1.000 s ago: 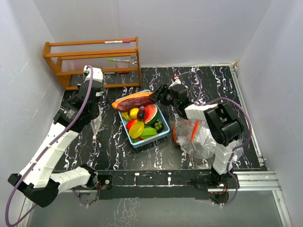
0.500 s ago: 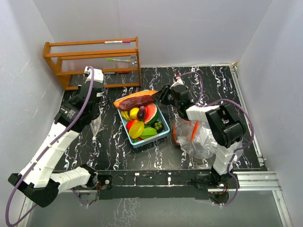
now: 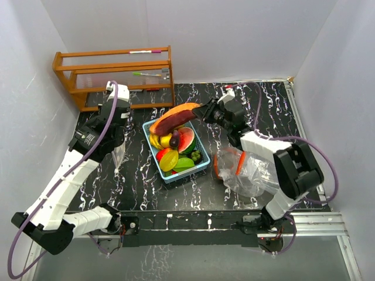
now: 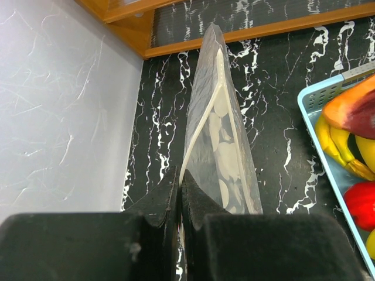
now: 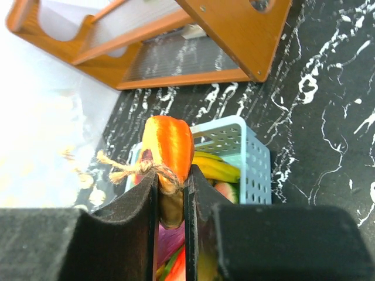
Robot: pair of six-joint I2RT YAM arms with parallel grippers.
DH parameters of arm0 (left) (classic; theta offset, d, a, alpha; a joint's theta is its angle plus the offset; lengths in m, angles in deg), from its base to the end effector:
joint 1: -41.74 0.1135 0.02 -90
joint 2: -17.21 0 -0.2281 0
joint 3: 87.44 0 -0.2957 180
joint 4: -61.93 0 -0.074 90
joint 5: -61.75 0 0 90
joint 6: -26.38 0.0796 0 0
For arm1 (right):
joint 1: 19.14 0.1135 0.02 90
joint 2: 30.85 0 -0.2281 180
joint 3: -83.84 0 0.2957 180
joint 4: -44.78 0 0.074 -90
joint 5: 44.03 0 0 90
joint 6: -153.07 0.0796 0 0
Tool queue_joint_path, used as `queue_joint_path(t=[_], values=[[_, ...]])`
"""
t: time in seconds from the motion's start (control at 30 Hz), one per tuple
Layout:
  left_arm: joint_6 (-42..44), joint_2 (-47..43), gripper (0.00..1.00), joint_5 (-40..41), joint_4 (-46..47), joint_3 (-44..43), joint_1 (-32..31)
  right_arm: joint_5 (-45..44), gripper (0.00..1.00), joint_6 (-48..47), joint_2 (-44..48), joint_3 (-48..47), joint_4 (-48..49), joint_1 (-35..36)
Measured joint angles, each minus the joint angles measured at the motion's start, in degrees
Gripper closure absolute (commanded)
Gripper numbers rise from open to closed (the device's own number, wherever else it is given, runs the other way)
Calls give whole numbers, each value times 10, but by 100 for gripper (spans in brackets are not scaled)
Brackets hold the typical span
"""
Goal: Place the food in the zip-top bag and seal the zipper
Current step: Pick up the fake food from the bin.
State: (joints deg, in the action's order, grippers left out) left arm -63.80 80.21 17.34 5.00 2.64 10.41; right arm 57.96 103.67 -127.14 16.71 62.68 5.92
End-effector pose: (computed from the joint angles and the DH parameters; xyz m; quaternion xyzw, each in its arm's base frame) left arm 0.2793 -0.1035 0.3857 0.0278 0.8211 0.1978 0.5347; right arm 0.4026 0.2065 0.1665 0.0383 0.7707 0.4099 0.4863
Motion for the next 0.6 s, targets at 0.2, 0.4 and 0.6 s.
queue_joint_path(t=[0.2, 0.4, 0.6], values=[[0, 36, 100, -17, -4, -36, 0, 0, 92, -9, 134, 20, -44, -1], [-5, 81, 100, -54, -2, -50, 0, -9, 92, -29, 283, 29, -77, -1], [-12, 129, 100, -109, 5, -85, 0, -6, 92, -56, 356, 29, -138, -1]])
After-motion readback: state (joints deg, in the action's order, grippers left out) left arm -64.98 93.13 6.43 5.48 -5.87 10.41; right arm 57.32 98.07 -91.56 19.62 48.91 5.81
